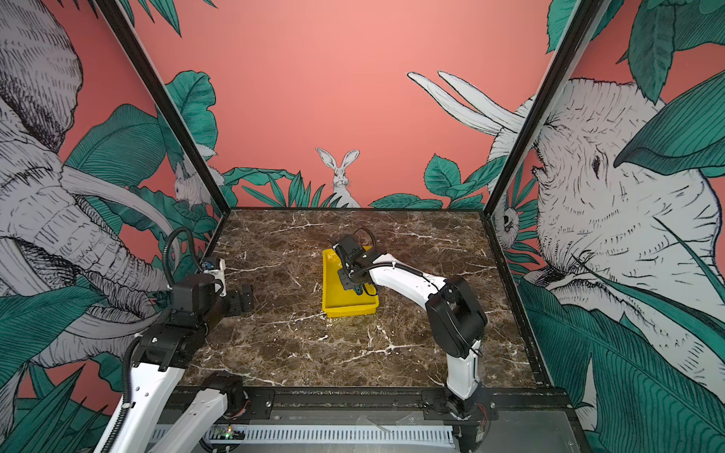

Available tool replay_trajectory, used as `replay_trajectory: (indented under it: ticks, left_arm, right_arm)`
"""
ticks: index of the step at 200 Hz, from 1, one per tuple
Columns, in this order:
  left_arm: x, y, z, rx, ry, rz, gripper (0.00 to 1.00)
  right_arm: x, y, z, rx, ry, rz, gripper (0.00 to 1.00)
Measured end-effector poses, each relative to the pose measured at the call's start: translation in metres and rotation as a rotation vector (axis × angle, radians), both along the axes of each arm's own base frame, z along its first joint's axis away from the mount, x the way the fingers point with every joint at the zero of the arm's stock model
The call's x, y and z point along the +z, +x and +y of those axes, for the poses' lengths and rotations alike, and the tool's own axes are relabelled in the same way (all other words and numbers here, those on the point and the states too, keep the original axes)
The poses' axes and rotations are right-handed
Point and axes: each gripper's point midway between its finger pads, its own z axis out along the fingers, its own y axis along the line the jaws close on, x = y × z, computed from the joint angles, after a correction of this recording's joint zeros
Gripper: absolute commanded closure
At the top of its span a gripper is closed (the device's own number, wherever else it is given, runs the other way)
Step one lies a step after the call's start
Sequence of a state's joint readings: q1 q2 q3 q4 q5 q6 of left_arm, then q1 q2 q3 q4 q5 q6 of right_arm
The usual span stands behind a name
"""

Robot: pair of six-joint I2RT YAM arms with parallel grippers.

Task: Put the screwdriver in the bin
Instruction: Place the screwdriver into the bin.

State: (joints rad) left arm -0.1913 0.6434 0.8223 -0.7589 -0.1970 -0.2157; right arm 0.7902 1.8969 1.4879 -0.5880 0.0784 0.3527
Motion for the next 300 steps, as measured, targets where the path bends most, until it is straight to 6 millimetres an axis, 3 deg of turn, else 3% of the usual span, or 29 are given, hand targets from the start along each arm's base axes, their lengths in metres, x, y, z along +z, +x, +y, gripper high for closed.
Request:
replay_trajectory:
  ticks: [64, 149, 300]
  left_arm:
    - [-0.002, 0.001, 0.001, -0.002, 0.013, 0.010, 0.00]
    - [-0.013, 0.007, -0.002, -0.008, 0.018, 0.059, 0.00]
    - [-0.011, 0.007, -0.002, -0.006, 0.014, 0.051, 0.00]
  right_arm:
    - [-0.015, -0.001, 0.006, -0.002, 0.014, 0.019, 0.74]
    - [-0.053, -0.013, -0.004, -0.007, -0.027, 0.081, 0.73]
    - [-0.053, -0.012, -0.004, -0.012, -0.029, 0.079, 0.63]
